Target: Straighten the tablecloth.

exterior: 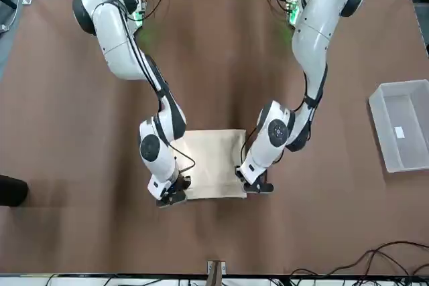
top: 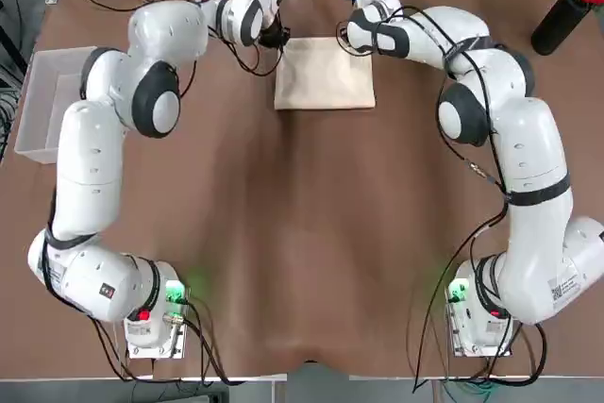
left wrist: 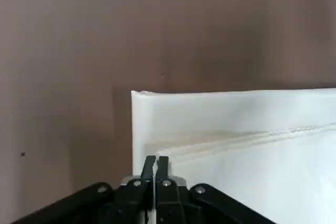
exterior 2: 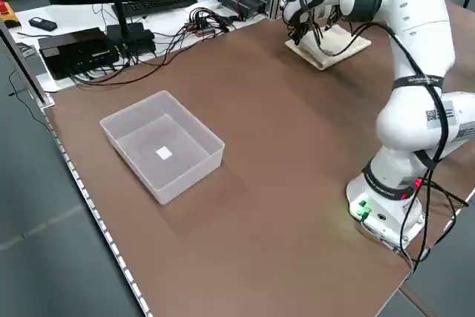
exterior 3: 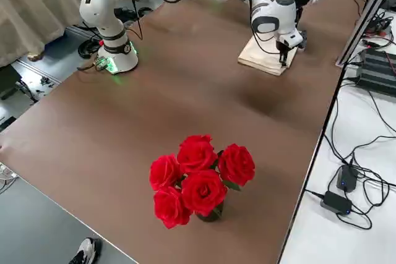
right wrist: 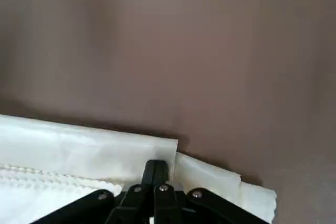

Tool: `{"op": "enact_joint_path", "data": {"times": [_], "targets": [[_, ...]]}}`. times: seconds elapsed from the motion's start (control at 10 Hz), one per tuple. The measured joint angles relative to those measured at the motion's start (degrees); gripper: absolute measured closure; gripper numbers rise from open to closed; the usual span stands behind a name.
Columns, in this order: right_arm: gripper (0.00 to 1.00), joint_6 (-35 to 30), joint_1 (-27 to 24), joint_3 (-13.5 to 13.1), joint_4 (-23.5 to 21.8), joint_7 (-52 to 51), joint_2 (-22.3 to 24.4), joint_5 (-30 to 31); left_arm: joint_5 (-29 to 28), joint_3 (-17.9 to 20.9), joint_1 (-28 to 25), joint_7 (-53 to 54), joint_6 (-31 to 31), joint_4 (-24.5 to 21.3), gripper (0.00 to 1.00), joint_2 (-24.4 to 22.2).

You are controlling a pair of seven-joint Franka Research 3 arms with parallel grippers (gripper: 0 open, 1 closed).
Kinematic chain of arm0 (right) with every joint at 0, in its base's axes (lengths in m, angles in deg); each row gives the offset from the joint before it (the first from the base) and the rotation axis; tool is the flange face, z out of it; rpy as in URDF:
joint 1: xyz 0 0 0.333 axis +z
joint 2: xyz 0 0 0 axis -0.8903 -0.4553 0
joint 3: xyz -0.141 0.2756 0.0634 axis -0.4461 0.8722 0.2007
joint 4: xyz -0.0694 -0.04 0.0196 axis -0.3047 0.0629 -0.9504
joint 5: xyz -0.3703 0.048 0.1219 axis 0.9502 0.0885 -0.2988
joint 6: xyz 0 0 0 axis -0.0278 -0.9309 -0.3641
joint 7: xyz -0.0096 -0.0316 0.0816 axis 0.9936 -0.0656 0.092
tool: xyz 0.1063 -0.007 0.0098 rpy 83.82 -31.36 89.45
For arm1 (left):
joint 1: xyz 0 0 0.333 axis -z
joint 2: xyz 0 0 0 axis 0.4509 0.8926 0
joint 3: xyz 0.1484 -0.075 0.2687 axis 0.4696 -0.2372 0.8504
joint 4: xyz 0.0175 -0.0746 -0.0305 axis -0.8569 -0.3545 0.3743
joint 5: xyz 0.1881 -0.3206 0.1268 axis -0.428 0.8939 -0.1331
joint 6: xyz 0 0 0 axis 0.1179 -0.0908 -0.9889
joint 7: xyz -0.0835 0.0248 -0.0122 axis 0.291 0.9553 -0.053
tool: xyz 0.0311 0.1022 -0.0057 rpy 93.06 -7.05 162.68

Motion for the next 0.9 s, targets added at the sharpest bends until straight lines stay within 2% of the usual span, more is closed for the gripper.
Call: {"op": "enact_joint_path", "data": {"times": [0.2,0.4,0.9], "targets": [[0.99,0.0,0.0,0.0,0.0,0.0,0.0,0.0,0.0,-0.2,0.1,0.1,0.0,-1.3,0.96,-1.5],[0.99,0.0,0.0,0.0,0.0,0.0,0.0,0.0,0.0,-1.0,0.1,0.5,0.4,-4.6,0.96,-4.2],[0.98,0.0,0.0,0.0,0.0,0.1,0.0,0.0,-0.1,-5.5,0.3,5.1,0.5,-11.5,0.96,-8.2]]}}
